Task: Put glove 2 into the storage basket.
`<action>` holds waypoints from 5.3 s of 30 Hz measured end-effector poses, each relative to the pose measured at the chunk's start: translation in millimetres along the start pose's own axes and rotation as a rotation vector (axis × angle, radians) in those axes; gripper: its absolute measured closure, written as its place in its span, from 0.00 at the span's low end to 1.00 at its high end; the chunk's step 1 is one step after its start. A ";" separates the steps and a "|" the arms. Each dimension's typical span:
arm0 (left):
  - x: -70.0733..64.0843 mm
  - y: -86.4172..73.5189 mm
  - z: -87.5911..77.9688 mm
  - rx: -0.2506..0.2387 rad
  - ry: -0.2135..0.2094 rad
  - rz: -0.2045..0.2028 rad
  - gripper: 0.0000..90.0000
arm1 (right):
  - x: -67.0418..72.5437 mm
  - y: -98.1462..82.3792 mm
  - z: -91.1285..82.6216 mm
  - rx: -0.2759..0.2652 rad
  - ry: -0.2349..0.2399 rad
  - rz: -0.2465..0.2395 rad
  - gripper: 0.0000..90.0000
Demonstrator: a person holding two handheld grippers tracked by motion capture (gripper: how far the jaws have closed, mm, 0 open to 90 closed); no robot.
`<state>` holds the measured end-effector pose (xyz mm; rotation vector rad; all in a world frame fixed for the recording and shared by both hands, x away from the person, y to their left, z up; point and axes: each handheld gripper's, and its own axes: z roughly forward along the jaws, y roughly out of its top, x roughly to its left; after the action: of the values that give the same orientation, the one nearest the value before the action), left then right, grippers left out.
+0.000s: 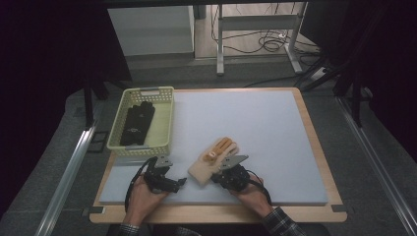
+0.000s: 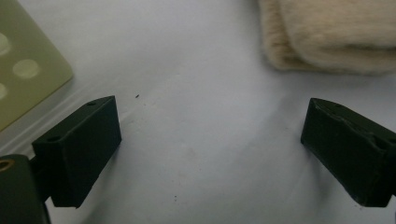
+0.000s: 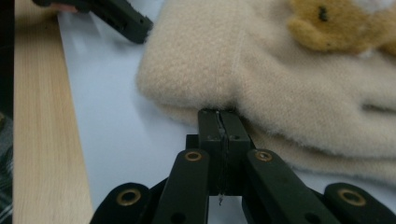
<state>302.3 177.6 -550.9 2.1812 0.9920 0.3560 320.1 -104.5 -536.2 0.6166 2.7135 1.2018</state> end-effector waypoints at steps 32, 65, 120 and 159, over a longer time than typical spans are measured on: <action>-17.1 21.8 -14.8 -0.012 -0.077 -0.008 0.00 | -73.3 -58.0 -89.0 0.004 -0.350 0.147 0.41; -56.8 103.9 79.4 0.172 -0.084 0.096 0.00 | -94.4 -74.9 -94.6 0.009 -0.423 0.249 0.12; -36.5 146.1 21.4 0.139 0.019 -0.040 0.70 | -93.0 -75.1 -94.5 0.010 -0.432 0.238 0.12; 112.4 153.8 -75.0 0.055 0.343 -0.342 0.69 | -92.6 -75.3 -94.2 0.008 -0.439 0.229 0.12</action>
<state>424.3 227.1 -394.1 1.9853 1.5522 0.5546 356.0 -252.2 -532.8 1.0732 2.3264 0.9567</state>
